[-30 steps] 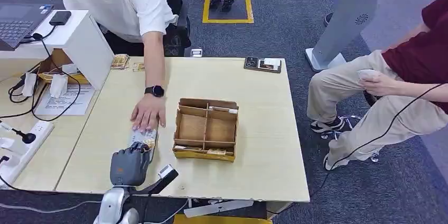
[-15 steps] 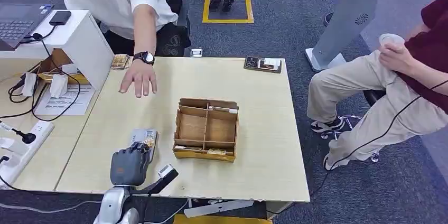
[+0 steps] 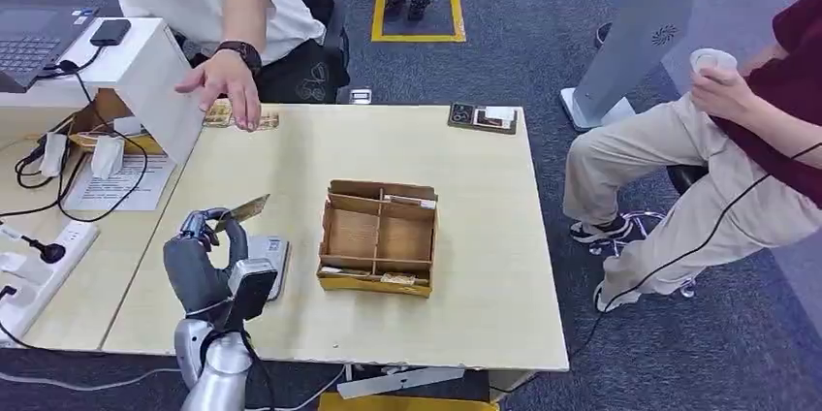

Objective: Pass the card to the sensor for recognition and then transmit it.

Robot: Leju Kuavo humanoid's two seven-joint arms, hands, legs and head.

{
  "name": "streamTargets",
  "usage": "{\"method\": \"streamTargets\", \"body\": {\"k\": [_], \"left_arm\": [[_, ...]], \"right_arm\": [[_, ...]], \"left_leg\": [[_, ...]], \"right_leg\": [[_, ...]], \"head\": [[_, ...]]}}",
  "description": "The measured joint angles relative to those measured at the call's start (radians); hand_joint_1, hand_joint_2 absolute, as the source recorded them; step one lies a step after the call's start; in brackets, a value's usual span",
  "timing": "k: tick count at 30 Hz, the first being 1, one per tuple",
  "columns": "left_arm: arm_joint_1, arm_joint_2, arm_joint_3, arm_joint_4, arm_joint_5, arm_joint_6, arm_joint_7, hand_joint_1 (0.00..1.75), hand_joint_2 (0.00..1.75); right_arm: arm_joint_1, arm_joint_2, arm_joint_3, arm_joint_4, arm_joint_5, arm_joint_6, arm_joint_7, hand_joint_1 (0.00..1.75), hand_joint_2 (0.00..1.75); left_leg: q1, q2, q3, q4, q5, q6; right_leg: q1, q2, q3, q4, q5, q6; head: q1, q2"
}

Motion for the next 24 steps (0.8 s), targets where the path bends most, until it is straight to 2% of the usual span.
{"method": "streamTargets", "body": {"k": [4, 12, 16, 24], "left_arm": [[-0.001, -0.002, 0.0, -0.033, 0.006, -0.002, -0.034, 1.75, 1.75], [-0.026, -0.004, 0.0, -0.037, 0.042, -0.003, -0.015, 1.75, 1.75], [-0.061, -0.006, 0.0, -0.033, 0.142, -0.003, 0.018, 1.75, 1.75], [-0.125, -0.007, -0.021, -0.027, 0.275, -0.003, 0.022, 1.75, 1.75]], "right_arm": [[0.0, 0.001, 0.001, 0.0, 0.006, 0.0, 0.0, 0.0, 1.75], [0.0, 0.004, 0.001, 0.0, 0.008, 0.0, 0.0, 0.0, 1.75], [0.0, 0.007, 0.001, 0.0, 0.008, -0.001, 0.0, 0.0, 1.75], [0.0, 0.011, 0.004, 0.0, 0.011, -0.001, -0.002, 0.0, 1.75]], "left_leg": [[0.0, 0.0, 0.0, 0.0, 0.0, 0.0], [0.0, 0.001, -0.001, 0.0, 0.0, 0.0], [0.0, 0.001, -0.001, 0.0, 0.0, 0.0], [0.0, 0.0, -0.001, 0.0, 0.0, 0.0]], "right_leg": [[0.0, 0.0, -0.001, 0.0, 0.0, 0.0], [0.0, 0.0, -0.001, 0.0, 0.0, 0.0], [0.0, 0.0, -0.001, 0.0, 0.0, 0.0], [0.0, 0.0, 0.0, 0.0, 0.0, 0.0]], "head": [[0.0, 0.0], [0.001, 0.0], [0.001, 0.0], [0.0, 0.0]]}}
